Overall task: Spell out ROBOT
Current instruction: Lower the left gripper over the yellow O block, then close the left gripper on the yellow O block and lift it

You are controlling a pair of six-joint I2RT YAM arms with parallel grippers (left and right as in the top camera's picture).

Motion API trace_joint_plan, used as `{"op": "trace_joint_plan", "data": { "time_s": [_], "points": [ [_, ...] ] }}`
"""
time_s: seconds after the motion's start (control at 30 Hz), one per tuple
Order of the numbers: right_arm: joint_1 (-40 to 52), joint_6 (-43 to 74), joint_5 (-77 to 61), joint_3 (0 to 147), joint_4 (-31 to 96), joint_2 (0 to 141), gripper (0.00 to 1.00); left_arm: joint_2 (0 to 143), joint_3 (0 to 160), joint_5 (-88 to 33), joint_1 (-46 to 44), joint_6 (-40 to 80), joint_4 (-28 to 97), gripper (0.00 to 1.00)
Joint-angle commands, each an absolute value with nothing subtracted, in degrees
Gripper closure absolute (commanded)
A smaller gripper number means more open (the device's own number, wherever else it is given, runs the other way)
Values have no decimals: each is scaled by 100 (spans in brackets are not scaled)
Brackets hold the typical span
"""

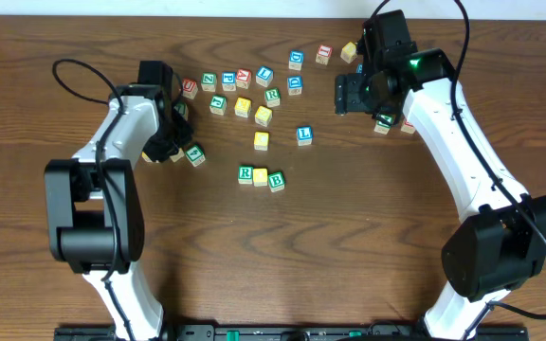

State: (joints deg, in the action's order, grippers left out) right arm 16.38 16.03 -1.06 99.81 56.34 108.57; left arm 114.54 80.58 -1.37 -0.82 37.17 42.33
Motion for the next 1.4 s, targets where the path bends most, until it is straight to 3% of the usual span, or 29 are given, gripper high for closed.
{"op": "trace_joint_plan", "data": {
  "time_s": [0.0,0.27,1.0,1.17,1.37],
  "points": [
    [1653,1555,-30,10112,5629,10698,19,10842,8243,-93,-75,3120,4311,63],
    [1656,1492,143,10112,5634,10698,17,10221,8232,-91,-191,2836,4484,63],
    [1656,1492,139,10112,5704,10698,17,11209,7981,-60,-207,3218,4257,60],
    [1656,1492,139,10112,5706,10698,17,11212,7929,95,-207,3221,4252,48],
    [1656,1492,139,10112,5704,10698,17,11214,7642,257,-207,3221,3966,46]
  ]
}}
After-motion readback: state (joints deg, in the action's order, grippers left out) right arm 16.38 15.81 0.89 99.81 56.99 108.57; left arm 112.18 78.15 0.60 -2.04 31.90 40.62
